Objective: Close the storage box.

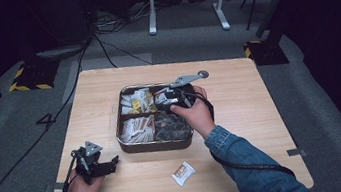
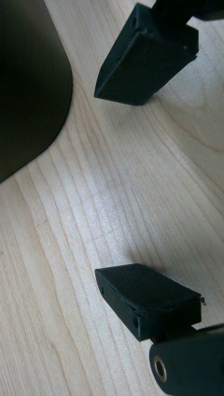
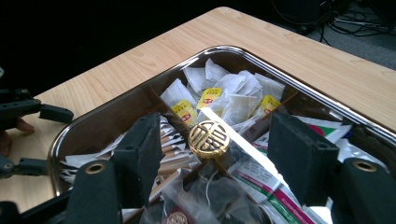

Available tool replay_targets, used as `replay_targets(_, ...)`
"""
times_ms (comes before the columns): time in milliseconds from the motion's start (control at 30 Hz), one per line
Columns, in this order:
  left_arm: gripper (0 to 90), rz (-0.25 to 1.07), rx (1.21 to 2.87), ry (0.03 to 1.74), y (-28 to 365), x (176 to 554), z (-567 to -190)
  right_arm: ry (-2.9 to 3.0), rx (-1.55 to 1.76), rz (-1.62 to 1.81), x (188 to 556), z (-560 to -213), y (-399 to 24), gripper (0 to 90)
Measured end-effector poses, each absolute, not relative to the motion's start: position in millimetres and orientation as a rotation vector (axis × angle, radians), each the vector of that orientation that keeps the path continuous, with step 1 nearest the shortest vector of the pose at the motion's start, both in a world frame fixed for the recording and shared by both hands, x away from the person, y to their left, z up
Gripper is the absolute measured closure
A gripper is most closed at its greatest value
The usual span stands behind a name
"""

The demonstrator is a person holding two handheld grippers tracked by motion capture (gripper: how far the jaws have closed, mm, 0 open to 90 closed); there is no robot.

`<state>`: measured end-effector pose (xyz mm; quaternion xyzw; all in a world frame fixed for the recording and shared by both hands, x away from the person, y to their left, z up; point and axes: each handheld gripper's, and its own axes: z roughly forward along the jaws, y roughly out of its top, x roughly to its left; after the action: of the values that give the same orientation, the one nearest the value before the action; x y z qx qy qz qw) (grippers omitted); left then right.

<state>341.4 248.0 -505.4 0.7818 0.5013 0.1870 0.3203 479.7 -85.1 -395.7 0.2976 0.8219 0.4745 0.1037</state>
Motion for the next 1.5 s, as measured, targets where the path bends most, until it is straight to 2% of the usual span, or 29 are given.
replay_targets(500,13.4,0.494,2.050,1.325,248.3,341.4,-505.5,2.437,0.804,1.414,463.0,-367.1,-149.2,32.7)
replay_targets(767,14.8,0.498,2.045,1.329,249.5,341.0,-505.4,2.426,0.791,1.421,452.3,-366.5,-183.1,32.4)
replay_targets(1033,14.7,0.499,2.043,1.332,249.6,340.8,-505.4,2.400,0.820,1.451,436.5,-383.0,-220.5,31.8)
replay_targets(1500,14.7,0.498,2.044,1.332,249.6,340.9,-505.3,2.368,0.950,1.355,423.1,-438.5,-280.4,28.2)
